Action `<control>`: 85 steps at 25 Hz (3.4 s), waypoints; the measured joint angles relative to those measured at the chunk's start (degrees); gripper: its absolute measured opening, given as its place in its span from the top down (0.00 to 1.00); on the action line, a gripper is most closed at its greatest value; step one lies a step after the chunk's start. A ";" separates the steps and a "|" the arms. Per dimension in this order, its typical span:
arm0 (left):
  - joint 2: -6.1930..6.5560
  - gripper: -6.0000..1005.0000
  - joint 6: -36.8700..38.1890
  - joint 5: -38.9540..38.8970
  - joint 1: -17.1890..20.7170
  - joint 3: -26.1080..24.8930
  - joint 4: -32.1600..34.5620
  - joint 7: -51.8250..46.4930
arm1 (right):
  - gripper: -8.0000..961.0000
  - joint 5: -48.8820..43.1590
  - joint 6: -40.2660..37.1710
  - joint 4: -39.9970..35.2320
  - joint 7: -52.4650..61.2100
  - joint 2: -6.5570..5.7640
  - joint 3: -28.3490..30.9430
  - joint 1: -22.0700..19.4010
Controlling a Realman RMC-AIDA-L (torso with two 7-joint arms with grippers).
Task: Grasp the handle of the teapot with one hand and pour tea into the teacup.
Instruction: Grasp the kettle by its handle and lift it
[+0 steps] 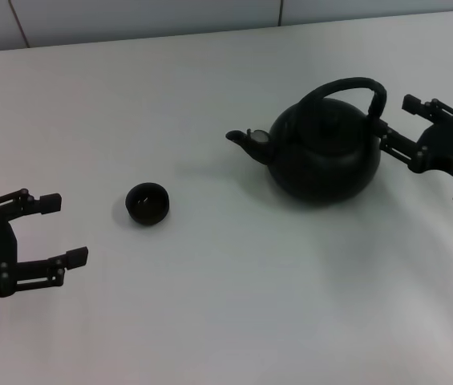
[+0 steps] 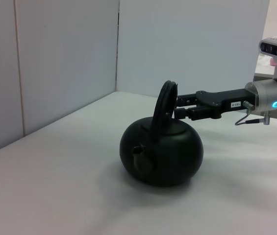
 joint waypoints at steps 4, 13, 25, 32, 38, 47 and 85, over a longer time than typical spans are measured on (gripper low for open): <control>-0.04 0.14 -0.41 -0.01 -0.18 0.00 -0.06 0.00 | 0.29 0.02 0.58 0.34 -0.10 0.00 -0.14 0.35; -0.09 0.14 -1.21 0.16 -0.43 0.00 -1.10 0.00 | 0.29 -0.31 -1.86 0.16 -0.20 0.03 0.10 0.55; -0.13 0.14 -1.69 -0.03 -0.53 0.27 -1.66 -0.67 | 0.34 -0.31 -2.79 -0.92 -0.20 -0.11 0.19 1.50; -0.15 0.14 -2.12 -0.08 -1.35 0.19 -3.12 -0.70 | 0.38 -0.26 -2.35 -1.28 -0.20 -0.15 0.17 2.50; -0.15 0.14 -2.52 -0.05 -1.41 0.05 -3.11 -0.70 | 0.41 -0.21 -1.05 -1.24 -0.20 -0.17 -0.22 2.94; -0.12 0.14 -2.61 0.08 -1.52 0.00 -3.10 -0.70 | 0.47 -0.22 3.65 -0.26 -1.55 -0.10 -0.35 4.36; -0.09 0.14 -3.16 0.00 -1.38 -0.05 -4.18 -0.15 | 0.91 4.11 4.69 1.93 -6.15 -0.26 -2.72 8.67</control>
